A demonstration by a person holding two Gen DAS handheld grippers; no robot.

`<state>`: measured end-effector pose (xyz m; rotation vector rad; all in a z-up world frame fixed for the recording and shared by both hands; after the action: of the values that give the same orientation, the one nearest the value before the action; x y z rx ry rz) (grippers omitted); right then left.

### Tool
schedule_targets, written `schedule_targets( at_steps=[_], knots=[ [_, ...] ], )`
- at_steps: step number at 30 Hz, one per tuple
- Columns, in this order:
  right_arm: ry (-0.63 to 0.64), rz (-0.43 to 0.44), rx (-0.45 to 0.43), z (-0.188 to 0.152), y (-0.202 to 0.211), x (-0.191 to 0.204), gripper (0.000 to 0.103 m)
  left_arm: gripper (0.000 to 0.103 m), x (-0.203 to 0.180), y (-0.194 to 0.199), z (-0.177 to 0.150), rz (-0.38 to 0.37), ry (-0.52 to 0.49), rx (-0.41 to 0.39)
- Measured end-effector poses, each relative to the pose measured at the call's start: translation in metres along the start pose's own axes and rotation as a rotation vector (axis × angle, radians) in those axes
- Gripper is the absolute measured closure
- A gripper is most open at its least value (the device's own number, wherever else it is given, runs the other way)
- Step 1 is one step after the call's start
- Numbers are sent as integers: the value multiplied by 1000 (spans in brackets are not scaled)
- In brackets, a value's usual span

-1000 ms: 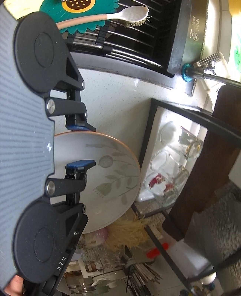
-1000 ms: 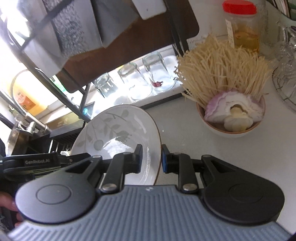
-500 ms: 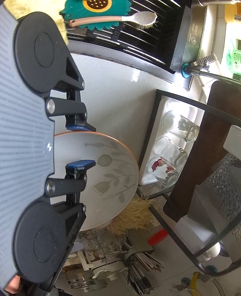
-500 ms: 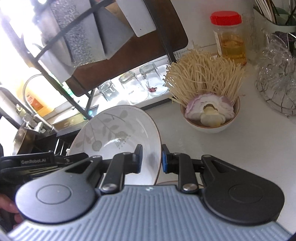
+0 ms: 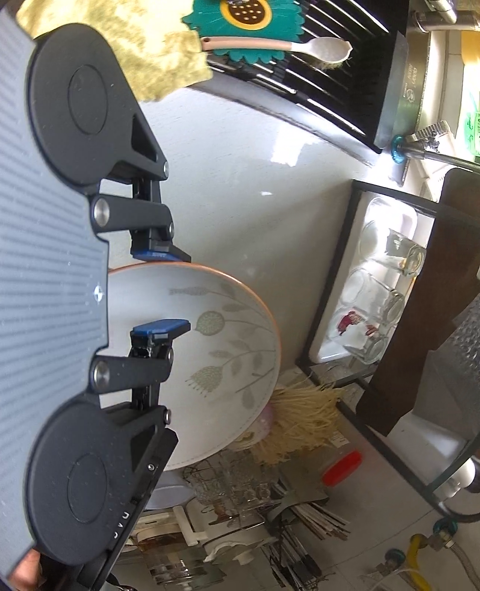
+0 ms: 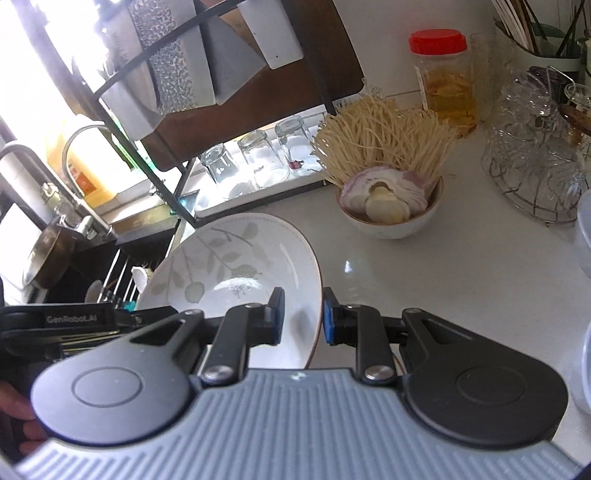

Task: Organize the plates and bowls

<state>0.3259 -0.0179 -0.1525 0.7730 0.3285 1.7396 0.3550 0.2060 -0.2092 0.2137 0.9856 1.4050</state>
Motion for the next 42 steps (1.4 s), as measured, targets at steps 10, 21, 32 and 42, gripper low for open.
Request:
schedule_targets(
  at_steps=[10, 21, 32, 42],
  knots=[
    [55, -59, 84, -33, 6, -18, 79, 69, -13, -5, -30, 23, -52, 41],
    [45, -102, 103, -52, 11, -27, 79, 69, -15, -8, -53, 42, -112, 108],
    [20, -158, 98, -54, 15, -43, 79, 69, -23, -22, -68, 16, -154, 180],
    [-6, -176, 129, -63, 10, -53, 79, 69, -27, -30, -77, 5, -171, 232]
  ],
)
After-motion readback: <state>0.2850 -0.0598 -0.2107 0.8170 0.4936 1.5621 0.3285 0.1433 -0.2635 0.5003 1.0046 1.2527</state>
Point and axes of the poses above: each gripper's, at about its wrist camera, not at the fingertips, and y roughly against the way its jaws point, x to its left, z to its top, the point moved 8 cm from there along -y, roughly the way its jaws point, and after that the axes turned 12 degrees about -x, right-handed, at the moved point
